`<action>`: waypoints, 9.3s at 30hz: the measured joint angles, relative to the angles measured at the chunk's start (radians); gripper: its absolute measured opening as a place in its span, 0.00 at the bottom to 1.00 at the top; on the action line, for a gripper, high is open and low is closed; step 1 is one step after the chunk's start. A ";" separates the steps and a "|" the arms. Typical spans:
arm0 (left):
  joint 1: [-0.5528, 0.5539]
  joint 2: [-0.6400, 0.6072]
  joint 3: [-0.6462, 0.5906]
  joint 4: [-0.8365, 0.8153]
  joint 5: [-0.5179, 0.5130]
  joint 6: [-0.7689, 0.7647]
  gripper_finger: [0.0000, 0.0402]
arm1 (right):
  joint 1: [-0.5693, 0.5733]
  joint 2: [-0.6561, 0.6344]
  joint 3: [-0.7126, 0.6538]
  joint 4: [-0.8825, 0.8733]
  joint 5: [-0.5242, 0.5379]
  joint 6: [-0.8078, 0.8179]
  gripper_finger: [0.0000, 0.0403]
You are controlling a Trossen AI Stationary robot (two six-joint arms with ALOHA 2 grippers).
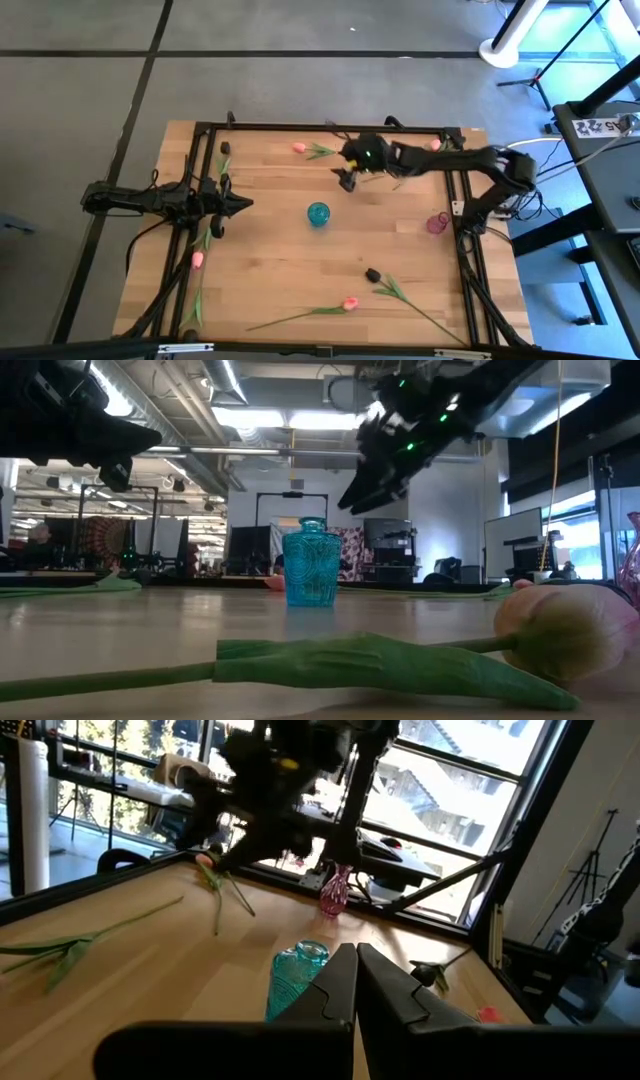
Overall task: Sort flowers into vase by color
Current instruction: Put the pink tulip into the purple vase
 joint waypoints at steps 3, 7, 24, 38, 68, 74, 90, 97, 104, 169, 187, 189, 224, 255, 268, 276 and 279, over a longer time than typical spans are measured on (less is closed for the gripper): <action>0.000 0.000 0.000 0.000 0.000 0.000 0.00 | -0.056 0.077 0.062 0.000 -0.046 -0.021 0.71; 0.000 0.000 0.000 0.000 0.000 0.000 0.00 | -0.108 0.199 0.176 -0.062 -0.060 -0.072 0.64; 0.000 0.000 0.000 0.000 -0.002 0.000 0.00 | -0.237 0.484 0.461 -0.427 -0.103 -0.249 0.52; 0.000 0.000 0.000 0.000 0.000 0.000 0.00 | -0.245 0.537 0.464 -0.441 -0.072 -0.298 0.19; 0.000 0.000 0.000 0.000 -0.001 0.000 0.00 | 0.036 -0.049 0.457 -0.388 0.047 -0.051 0.00; 0.000 0.000 0.000 0.000 0.000 0.000 0.00 | 0.259 -0.265 0.338 -0.428 0.325 0.060 0.00; 0.000 0.000 0.000 0.000 0.000 0.000 0.00 | 0.852 -0.965 -0.369 -0.305 0.966 0.274 0.00; 0.000 0.000 0.000 0.000 -0.001 0.000 0.00 | 1.001 -1.239 -0.460 -0.403 1.064 0.273 0.00; 0.000 0.000 0.000 0.000 -0.001 0.000 0.00 | 1.057 -1.450 -0.458 -0.571 0.934 0.275 0.00; -0.205 1.398 0.449 1.265 0.082 0.284 0.00 | 1.055 -1.614 -0.461 -0.768 0.907 0.442 0.00; -0.054 1.650 0.681 1.231 0.120 0.201 0.00 | 1.055 -1.600 -0.461 -0.778 0.867 0.458 0.00; -0.054 1.683 0.719 1.232 0.142 0.203 0.00 | 1.055 -1.600 -0.461 -0.778 0.869 0.458 0.00; 0.079 2.226 1.435 1.058 0.252 0.124 0.26 | 1.055 -1.600 -0.506 -0.767 0.922 0.461 0.00; 0.076 2.225 1.435 1.044 0.255 0.132 0.25 | 1.055 -1.600 -0.461 -0.999 0.681 0.813 0.00; 0.075 2.225 1.434 0.991 0.255 0.161 0.25 | 1.055 -1.600 -0.489 -0.921 0.658 0.737 0.00; 0.096 2.248 1.460 1.036 0.255 0.115 0.25 | 1.055 -1.600 -0.489 -0.876 0.654 0.658 0.00; 0.101 2.305 1.516 1.023 0.254 0.109 0.25 | 1.055 -1.600 -0.489 -0.872 0.655 0.644 0.00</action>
